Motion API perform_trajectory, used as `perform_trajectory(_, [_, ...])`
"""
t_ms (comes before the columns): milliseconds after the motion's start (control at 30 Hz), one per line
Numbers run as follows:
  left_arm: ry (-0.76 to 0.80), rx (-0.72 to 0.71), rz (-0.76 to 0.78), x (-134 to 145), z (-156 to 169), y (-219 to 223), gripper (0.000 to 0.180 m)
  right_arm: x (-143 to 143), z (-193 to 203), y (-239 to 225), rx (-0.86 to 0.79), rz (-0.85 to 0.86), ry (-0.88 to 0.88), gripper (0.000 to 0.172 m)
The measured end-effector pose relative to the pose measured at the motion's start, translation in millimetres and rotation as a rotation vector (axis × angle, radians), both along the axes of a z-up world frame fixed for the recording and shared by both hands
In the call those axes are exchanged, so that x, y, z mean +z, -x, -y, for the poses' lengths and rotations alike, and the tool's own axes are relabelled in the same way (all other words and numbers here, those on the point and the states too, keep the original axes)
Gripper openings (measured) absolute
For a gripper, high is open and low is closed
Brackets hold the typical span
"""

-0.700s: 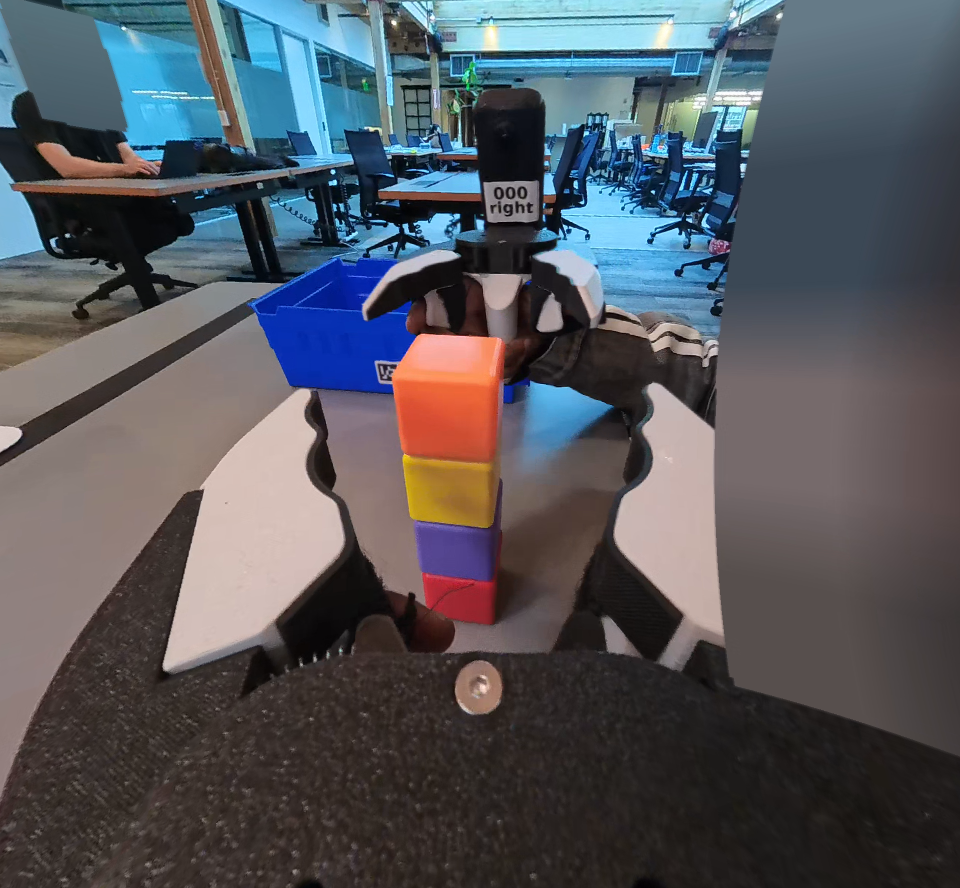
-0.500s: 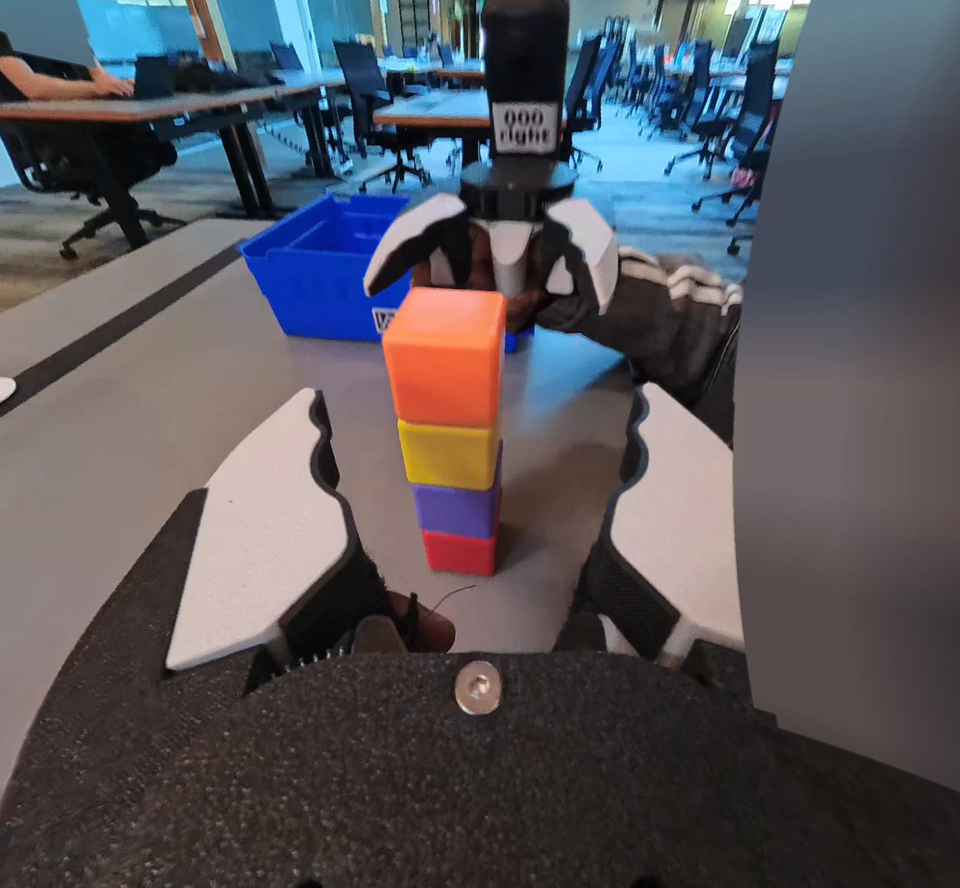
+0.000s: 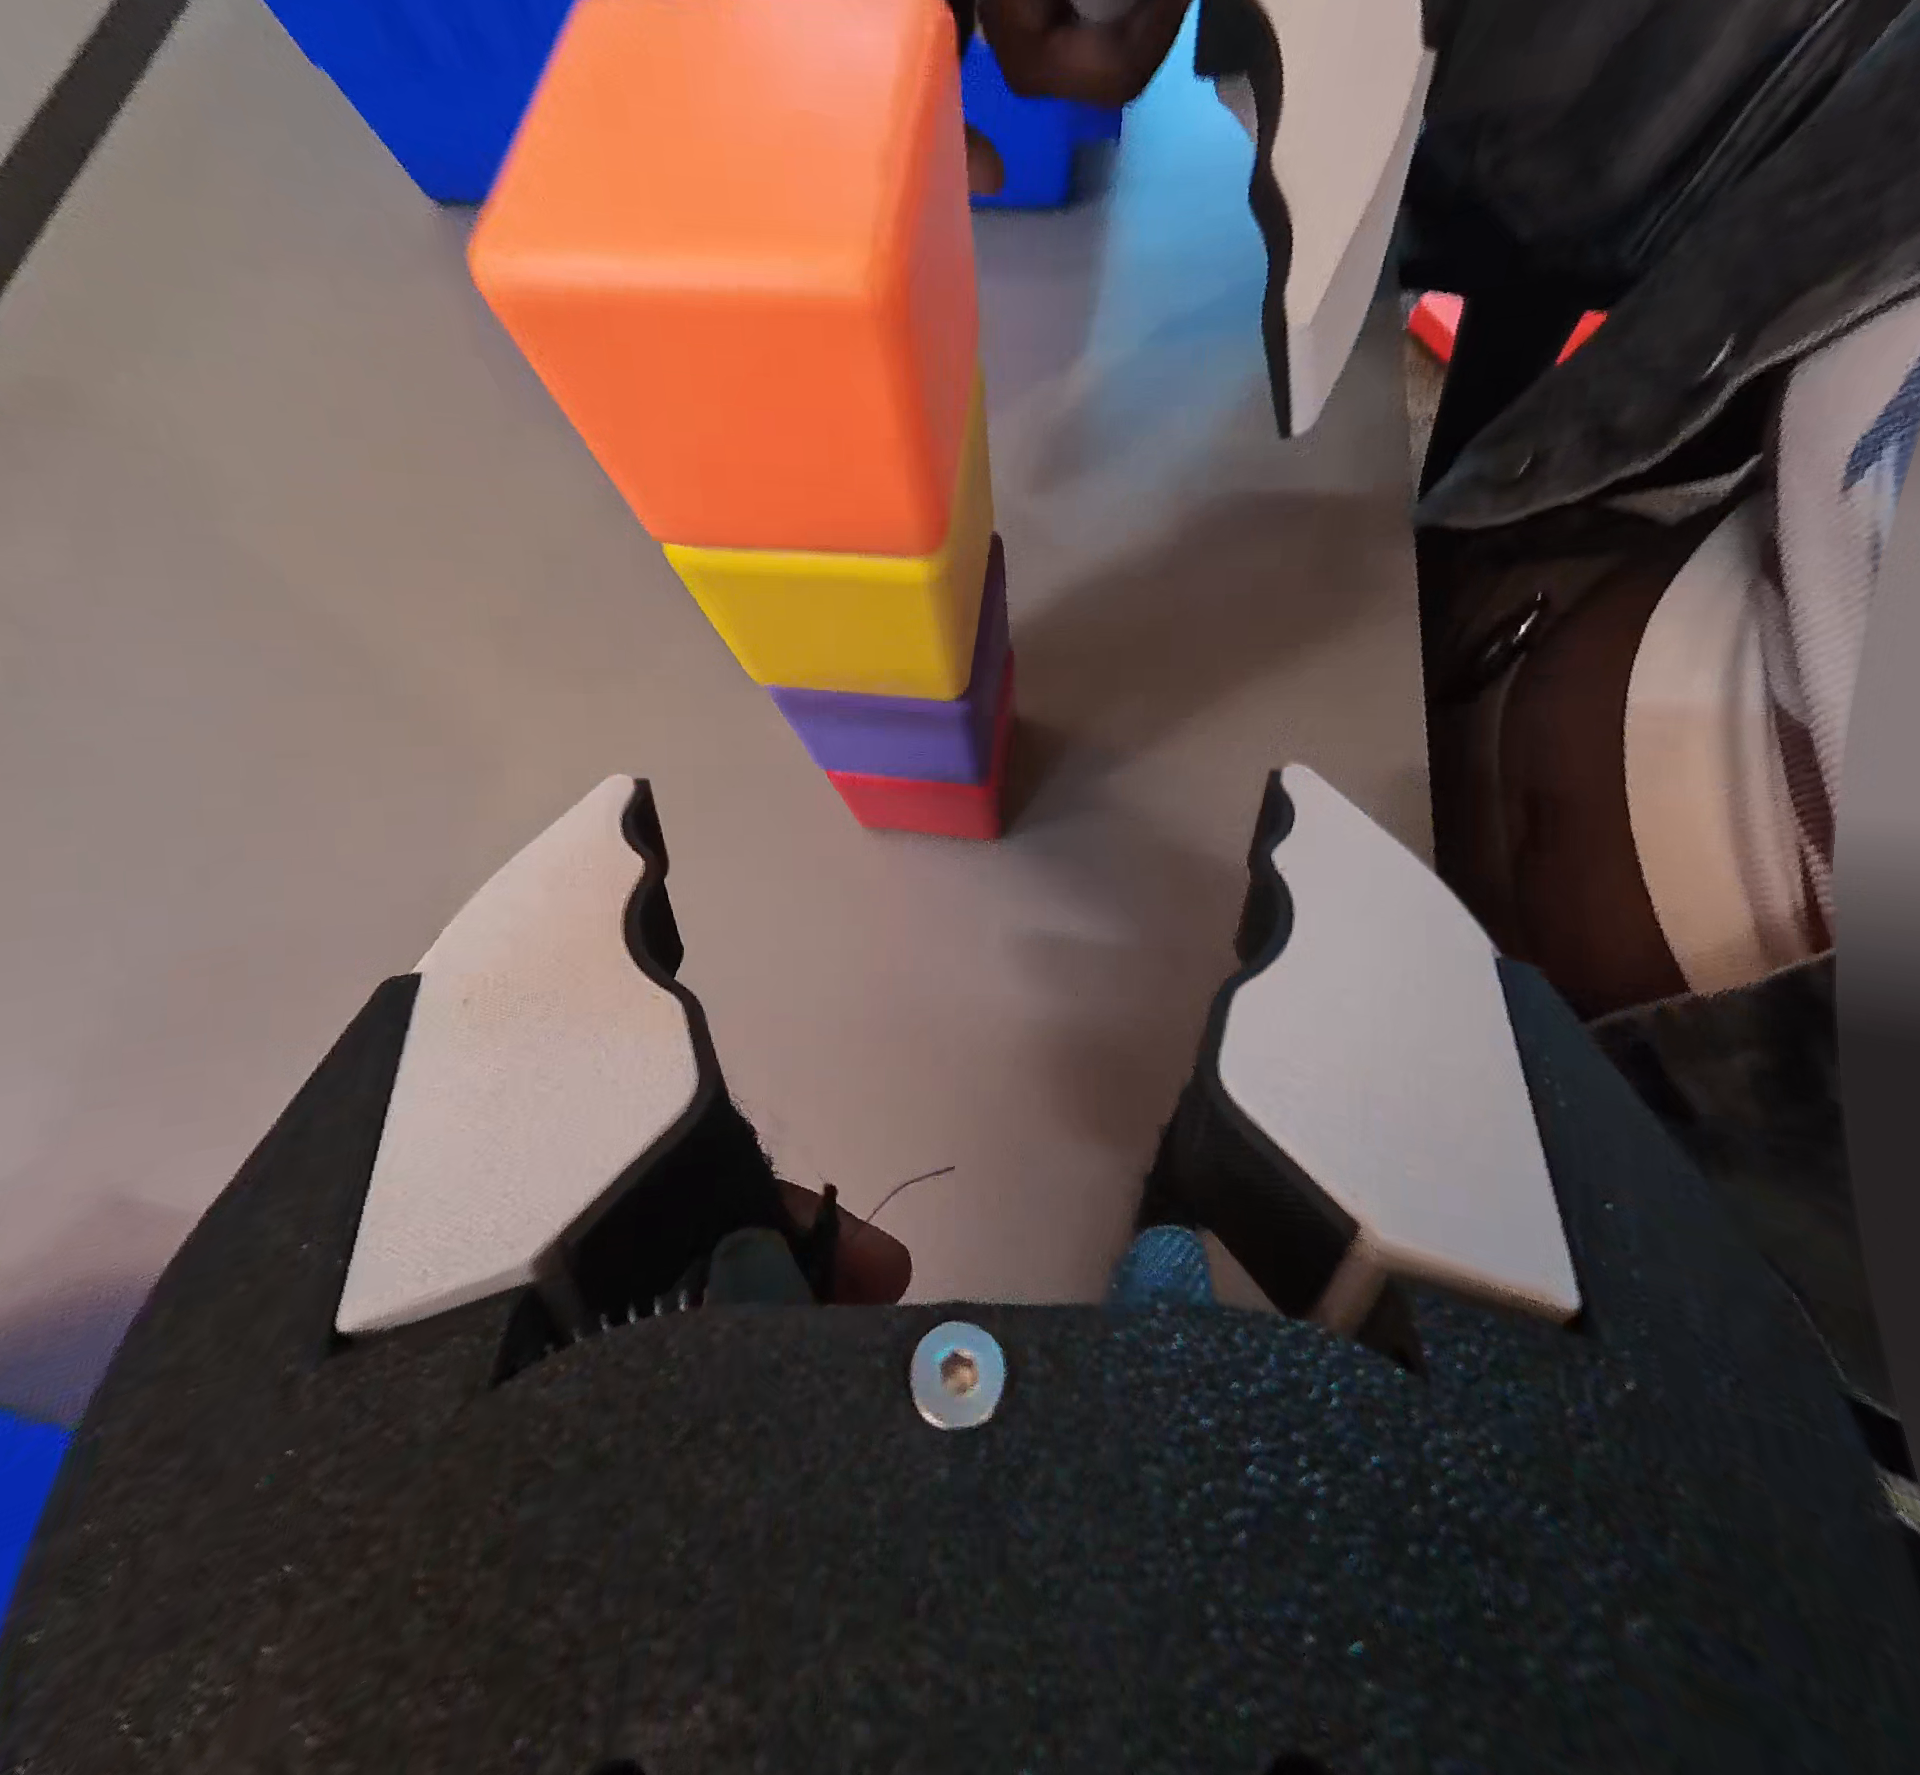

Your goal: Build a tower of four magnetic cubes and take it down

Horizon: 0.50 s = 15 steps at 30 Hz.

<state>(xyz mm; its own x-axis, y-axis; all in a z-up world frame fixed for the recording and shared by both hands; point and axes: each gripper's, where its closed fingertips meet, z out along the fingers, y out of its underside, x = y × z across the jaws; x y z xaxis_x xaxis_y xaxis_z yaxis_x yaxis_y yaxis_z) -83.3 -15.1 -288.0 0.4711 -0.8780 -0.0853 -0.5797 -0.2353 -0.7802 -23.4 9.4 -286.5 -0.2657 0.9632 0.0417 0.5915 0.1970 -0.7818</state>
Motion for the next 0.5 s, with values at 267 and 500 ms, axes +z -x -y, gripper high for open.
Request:
perform_trajectory(267, [-0.069,-0.022,0.176,25.6,-4.2,-10.2,0.103,21.5,-3.6,9.8,-0.024,-0.162,0.025,0.107])
perform_trajectory(500, [-0.190,-0.022,0.533,85.9,-8.3,-10.1,0.099,63.7,-5.2,13.9,-0.031,-0.399,0.123,0.106])
